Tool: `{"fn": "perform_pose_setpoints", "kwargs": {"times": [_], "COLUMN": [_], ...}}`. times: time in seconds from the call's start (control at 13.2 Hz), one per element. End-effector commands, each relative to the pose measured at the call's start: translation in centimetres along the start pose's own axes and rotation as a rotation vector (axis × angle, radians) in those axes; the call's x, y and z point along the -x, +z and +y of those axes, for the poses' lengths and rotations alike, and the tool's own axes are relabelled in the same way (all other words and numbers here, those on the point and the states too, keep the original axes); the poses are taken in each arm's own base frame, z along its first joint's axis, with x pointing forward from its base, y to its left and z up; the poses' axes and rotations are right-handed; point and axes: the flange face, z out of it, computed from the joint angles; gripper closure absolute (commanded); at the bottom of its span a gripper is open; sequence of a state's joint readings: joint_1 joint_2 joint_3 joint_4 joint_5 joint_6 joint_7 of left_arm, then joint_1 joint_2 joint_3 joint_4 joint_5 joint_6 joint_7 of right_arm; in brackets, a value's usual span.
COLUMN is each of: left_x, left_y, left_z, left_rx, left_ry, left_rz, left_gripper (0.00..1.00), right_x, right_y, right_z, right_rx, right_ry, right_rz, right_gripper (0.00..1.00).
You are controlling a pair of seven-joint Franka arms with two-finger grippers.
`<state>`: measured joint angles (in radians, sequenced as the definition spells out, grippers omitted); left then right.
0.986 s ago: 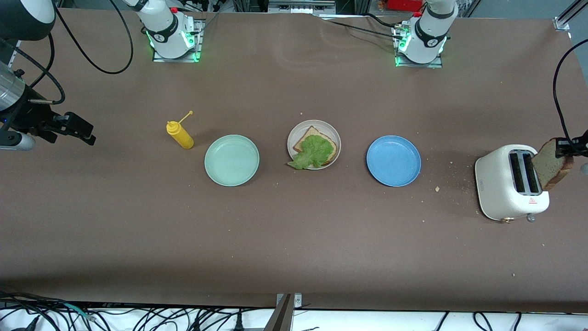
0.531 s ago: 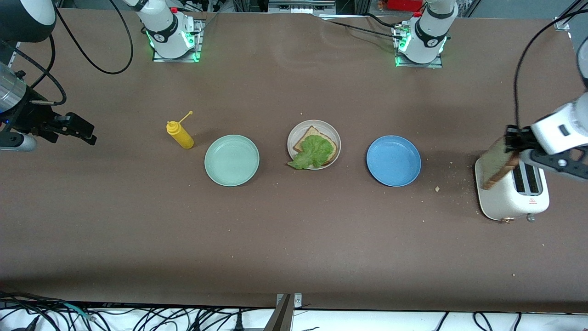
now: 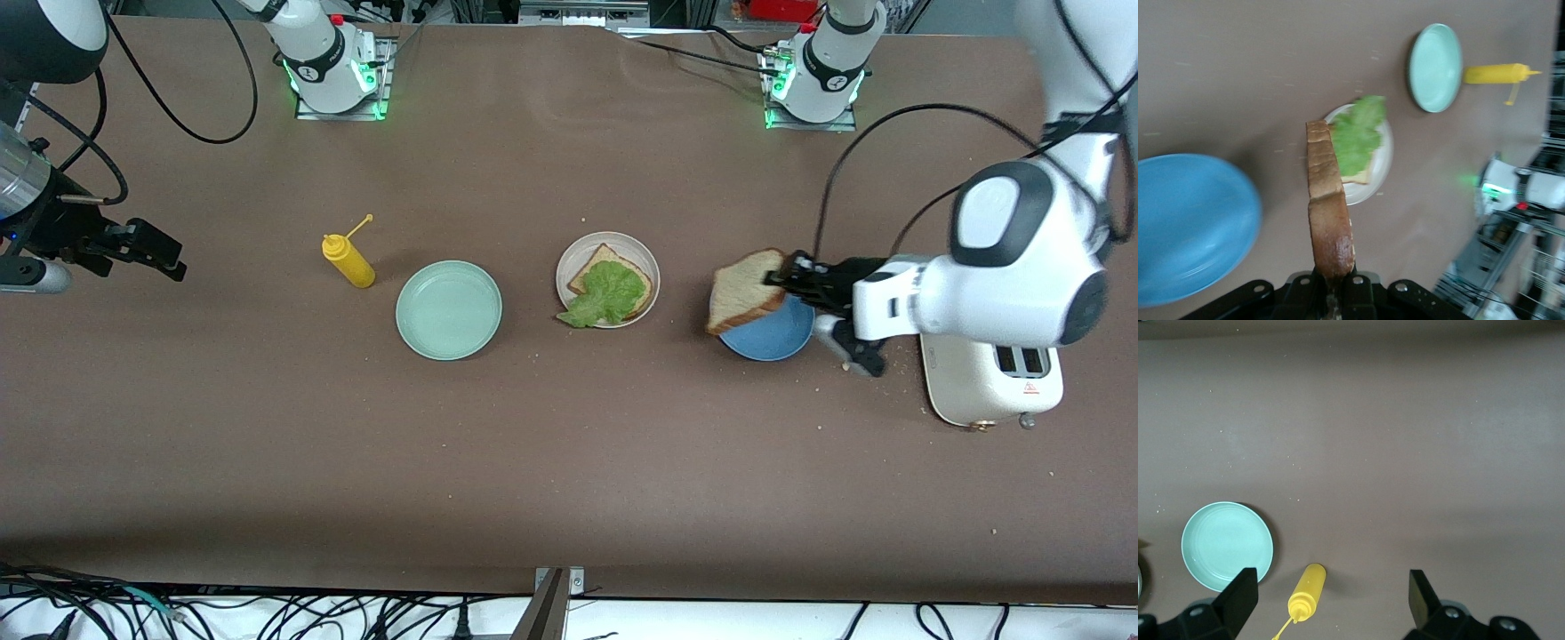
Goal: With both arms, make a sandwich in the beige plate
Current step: 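Carry the toast with the left gripper and lay it on the lettuce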
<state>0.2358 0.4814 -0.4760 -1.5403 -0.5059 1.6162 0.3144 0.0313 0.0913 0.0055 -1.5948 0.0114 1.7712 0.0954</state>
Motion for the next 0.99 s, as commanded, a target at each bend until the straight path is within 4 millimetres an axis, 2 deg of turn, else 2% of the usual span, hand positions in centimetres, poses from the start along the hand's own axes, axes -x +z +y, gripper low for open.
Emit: {"fn": "perform_pose_setpoints", "kwargs": {"times": [0.0,0.23,0.3,0.38,0.53,0.68,0.76,0.83,0.91], "left_x": [-2.9,-4.9,-5.3,-5.7,-5.4,-5.1,-5.0,-4.7,-4.7], "left_y": [5.1,12.6,15.3,17.1,19.7,21.5,22.3,23.1,23.6], "left_z": [0.2,1.7,1.0,0.0,-2.4,-4.5,-4.9,-5.6,-5.9], "left_rx": [0.232,0.381,0.408,0.433,0.477,0.503,0.511,0.52,0.533], "left_ry": [0.02,0.072,0.07,0.082,0.125,0.135,0.131,0.12,0.12], "left_rz": [-0.019,0.023,0.03,0.035,0.035,0.03,0.022,0.013,0.017], "left_gripper": [1.0,1.0,1.0,1.0,1.0,1.0,1.0,0.97,0.85], "right_x": [0.0,0.1,0.1,0.1,0.0,0.1,0.1,0.1,0.1], "right_y": [-0.3,-0.3,-0.3,-0.3,-0.2,-0.2,-0.2,-0.2,-0.1], "right_z": [0.2,0.2,0.2,0.2,0.2,0.2,0.2,0.0,0.0], "right_rx": [0.015,0.015,0.015,0.015,0.015,0.015,0.015,0.015,0.015], "right_ry": [-0.014,-0.015,-0.015,-0.014,-0.014,-0.014,-0.006,-0.006,-0.005], "right_rz": [-0.003,-0.004,-0.004,-0.004,-0.006,-0.006,-0.006,-0.006,-0.007], "right_gripper": [0.0,0.0,0.0,0.0,0.0,0.0,0.0,0.0,0.0]}}
